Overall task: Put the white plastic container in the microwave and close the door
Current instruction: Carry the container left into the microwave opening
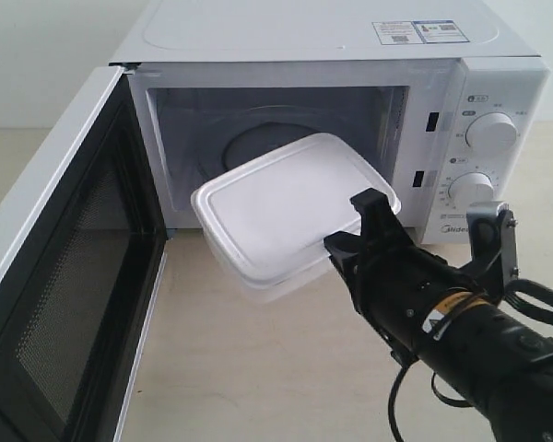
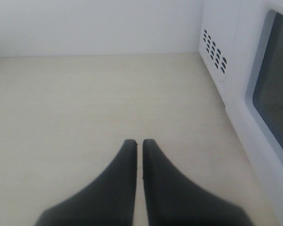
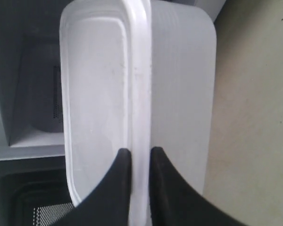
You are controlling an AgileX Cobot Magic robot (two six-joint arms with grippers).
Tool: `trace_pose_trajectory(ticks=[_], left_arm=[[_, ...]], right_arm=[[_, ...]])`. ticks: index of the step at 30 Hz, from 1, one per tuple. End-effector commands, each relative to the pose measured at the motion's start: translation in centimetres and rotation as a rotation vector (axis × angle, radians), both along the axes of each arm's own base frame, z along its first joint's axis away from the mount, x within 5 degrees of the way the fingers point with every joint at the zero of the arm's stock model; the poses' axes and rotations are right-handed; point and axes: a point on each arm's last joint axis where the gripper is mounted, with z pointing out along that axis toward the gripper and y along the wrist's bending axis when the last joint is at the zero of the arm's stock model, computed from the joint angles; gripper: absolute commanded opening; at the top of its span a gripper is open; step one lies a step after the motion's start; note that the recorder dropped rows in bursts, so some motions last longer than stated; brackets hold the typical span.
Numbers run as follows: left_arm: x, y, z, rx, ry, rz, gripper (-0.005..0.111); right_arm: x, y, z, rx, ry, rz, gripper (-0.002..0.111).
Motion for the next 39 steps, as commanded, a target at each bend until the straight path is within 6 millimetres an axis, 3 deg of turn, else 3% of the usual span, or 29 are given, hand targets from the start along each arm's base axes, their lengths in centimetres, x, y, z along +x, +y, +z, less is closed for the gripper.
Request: trace_pose_trajectory(ticks=[1,13,23,39], left_arm=[[0.0,0.0,-0.1,0.001,-0.002,-0.001,0.004],[0.0,0.0,-0.1,0.001,-0.002,-0.001,0.004],[0.0,0.0,-0.1,0.001,-0.002,-0.001,0.004],[0.0,0.0,-0.1,0.001,-0.002,-0.001,0.004]], right_arm=[[1.2,1.0,0.6,0.024,-0.047,-0.052,0.000],[4.4,3.3,2.5,0.033,-0.078,-0.164,0.000],[6.3,5.6,1.9,0.057,-0.061,-0.176,0.000],[9.2,7.7,1.2,0.035,-0.068,-0.243,0.000]])
